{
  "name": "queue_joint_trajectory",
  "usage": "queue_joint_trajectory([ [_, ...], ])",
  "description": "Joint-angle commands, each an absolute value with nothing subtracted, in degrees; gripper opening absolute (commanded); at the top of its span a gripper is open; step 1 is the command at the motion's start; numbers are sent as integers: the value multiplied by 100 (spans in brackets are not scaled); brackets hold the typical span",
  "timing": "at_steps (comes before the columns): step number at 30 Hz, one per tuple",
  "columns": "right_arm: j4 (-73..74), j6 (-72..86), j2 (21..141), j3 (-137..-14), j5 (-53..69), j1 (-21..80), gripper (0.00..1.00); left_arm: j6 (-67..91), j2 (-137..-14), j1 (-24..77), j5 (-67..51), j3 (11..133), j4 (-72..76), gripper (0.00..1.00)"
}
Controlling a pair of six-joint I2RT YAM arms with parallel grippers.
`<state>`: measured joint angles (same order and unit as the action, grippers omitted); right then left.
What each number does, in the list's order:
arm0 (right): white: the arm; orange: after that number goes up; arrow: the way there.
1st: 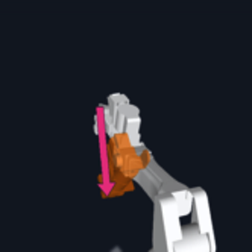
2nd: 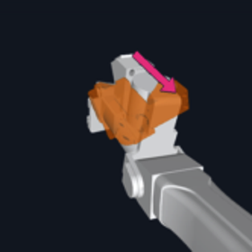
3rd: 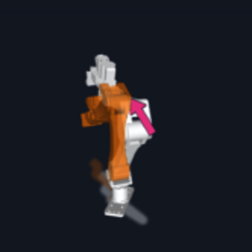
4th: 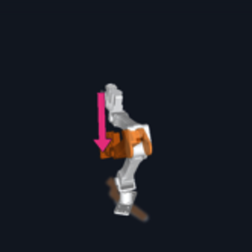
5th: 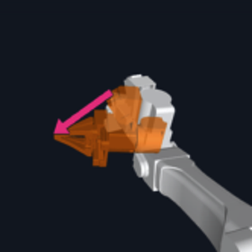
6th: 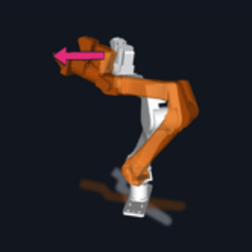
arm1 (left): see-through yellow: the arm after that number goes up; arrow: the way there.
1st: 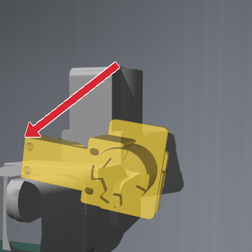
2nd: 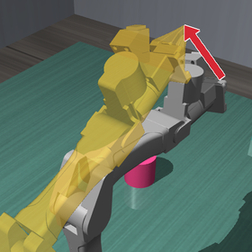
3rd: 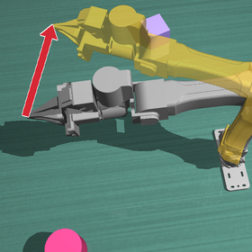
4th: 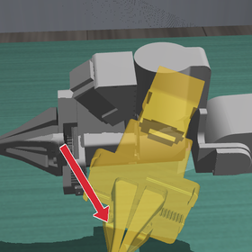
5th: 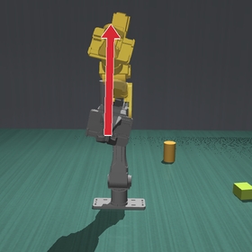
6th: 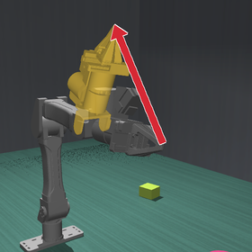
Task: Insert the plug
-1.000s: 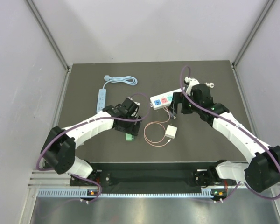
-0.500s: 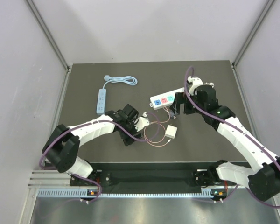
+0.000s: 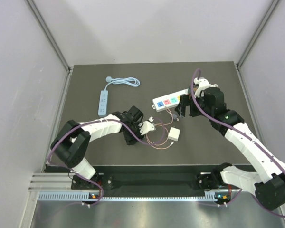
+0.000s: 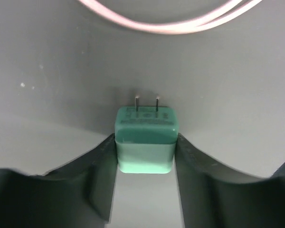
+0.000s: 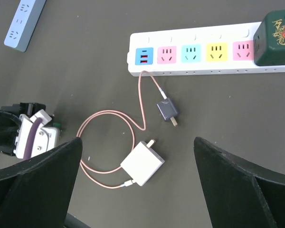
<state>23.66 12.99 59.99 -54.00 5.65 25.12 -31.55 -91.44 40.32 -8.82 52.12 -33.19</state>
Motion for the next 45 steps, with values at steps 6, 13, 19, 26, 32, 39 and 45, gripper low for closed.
queue_joint_trajectory([
  [6,2286,1371,5547,-5318,334,2558,100,-2278,-9317,3815,-2135,6108,-3368,0],
  [13,1855,1257,5133,-4967,596,2575,100,567,-8526,3595,-2819,6284,-1937,0],
  [19,661,1090,4905,-4589,686,2900,98,4719,-8025,3586,-2654,6530,-461,0],
  [26,-1255,62,4746,-4088,-430,4094,93,8231,-7612,3577,-2181,5944,1289,0],
  [32,-2679,-455,5044,-3885,-1291,4991,84,10194,-7463,3595,-1767,5300,2583,0],
  [39,-3182,-721,5913,-4314,-1748,5422,71,10670,-7005,3630,-1424,4993,2549,0],
  [45,-3357,-835,6310,-4631,-1969,5502,58,10600,-6645,3612,-1292,4896,2119,0],
])
